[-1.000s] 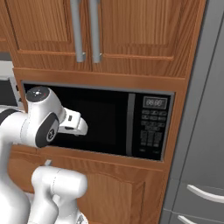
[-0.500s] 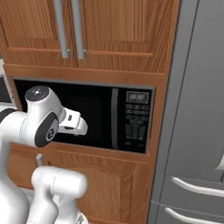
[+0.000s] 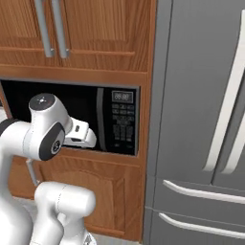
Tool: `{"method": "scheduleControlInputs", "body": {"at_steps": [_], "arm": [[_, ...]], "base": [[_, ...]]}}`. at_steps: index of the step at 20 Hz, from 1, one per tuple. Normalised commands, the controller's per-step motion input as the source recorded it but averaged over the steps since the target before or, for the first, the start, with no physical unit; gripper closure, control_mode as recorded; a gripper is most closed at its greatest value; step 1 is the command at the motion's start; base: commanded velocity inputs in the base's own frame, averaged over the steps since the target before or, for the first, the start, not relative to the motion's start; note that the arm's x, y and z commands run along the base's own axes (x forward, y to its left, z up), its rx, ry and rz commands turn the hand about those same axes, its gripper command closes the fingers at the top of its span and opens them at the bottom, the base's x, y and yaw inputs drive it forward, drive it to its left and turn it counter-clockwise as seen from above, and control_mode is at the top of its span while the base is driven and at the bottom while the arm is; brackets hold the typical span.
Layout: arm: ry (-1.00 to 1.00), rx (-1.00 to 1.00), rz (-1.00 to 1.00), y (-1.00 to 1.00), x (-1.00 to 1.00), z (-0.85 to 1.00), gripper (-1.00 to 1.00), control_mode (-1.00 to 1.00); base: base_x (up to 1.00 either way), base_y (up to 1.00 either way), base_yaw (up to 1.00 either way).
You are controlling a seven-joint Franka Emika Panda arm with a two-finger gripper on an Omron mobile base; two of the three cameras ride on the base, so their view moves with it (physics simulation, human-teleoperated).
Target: The microwave is finished heating the shrimp and tomato. Take the bowl containing the food and place it on the dining counter.
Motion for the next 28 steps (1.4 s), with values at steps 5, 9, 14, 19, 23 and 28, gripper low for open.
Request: {"method": "scheduleControlInputs", "body": {"at_steps": [5, 9, 14, 19, 23, 28], "arm": [[0.0, 0.0, 0.0, 0.0, 0.0, 0.0, -1.0, 1.0], [0.0, 0.0, 0.0, 0.0, 0.0, 0.0, -1.0, 1.0], [0.0, 0.0, 0.0, 0.0, 0.0, 0.0, -1.0, 1.0], [0.0, 0.0, 0.0, -0.02, -0.03, 0.0, -1.0, -1.0], [0.0, 0.0, 0.0, 0.0, 0.0, 0.0, -1.0, -1.0], [0.0, 0.0, -0.02, 0.0, 0.17, 0.0, -1.0, -1.0]], "base": [[-0.44, -0.32, 0.0], [-0.41, -0.29, 0.0], [-0.4, -0.26, 0.0], [-0.11, -0.08, 0.0], [0.0, 0.0, 0.0], [0.0, 0.0, 0.0]]}}
